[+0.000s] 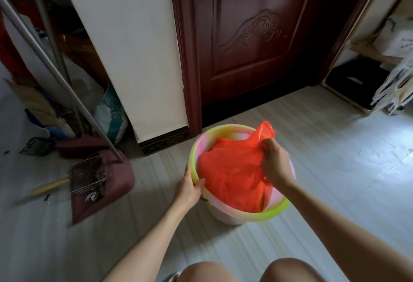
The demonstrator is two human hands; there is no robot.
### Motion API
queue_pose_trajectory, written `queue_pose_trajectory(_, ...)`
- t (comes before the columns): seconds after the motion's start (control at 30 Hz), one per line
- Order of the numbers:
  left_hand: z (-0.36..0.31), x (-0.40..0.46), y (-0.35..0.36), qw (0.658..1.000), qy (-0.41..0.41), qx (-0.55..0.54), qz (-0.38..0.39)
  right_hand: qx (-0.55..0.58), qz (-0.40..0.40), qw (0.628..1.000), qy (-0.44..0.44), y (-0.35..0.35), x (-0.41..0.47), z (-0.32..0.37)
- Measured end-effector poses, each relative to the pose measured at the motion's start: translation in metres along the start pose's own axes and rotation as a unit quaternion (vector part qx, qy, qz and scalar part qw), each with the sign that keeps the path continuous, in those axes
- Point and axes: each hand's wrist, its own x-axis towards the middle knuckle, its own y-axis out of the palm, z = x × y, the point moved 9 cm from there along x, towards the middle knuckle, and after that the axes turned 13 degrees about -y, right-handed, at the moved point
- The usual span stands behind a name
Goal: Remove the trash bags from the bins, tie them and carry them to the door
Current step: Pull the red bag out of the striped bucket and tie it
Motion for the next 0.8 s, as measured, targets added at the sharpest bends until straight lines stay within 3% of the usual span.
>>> queue_pose_trajectory(0.1, -0.003, -0.003, 0.000, 1.000, 0.025, -0.008, -0.012, 0.026, -0.018, 1.000, 0.002, -0.003, 0.011, 0.009)
queue_pose_trajectory(0.27, -0.009, -0.004, -0.004, 0.999, 0.025, -0.019, -0.034, 0.060, -0.122, 0.990, 0.035, -0.042, 0.027, -0.005)
queue_pose_trajectory(0.43, -0.032, -0.013, -0.014, 0.996, 0.043, 0.073, -0.040, 0.078, -0.127, 0.988, -0.030, -0.065, 0.047, 0.038)
queue_pose_trajectory(0.6, -0.100, -0.047, -0.060, 0.977, 0.153, 0.090, -0.118, 0.103, -0.171, 0.978, -0.058, -0.093, 0.056, 0.068)
queue_pose_trajectory(0.8, -0.171, -0.103, -0.078, 0.949, 0.284, 0.042, -0.127, 0.125, -0.261, 0.955, -0.070, -0.171, 0.061, 0.089)
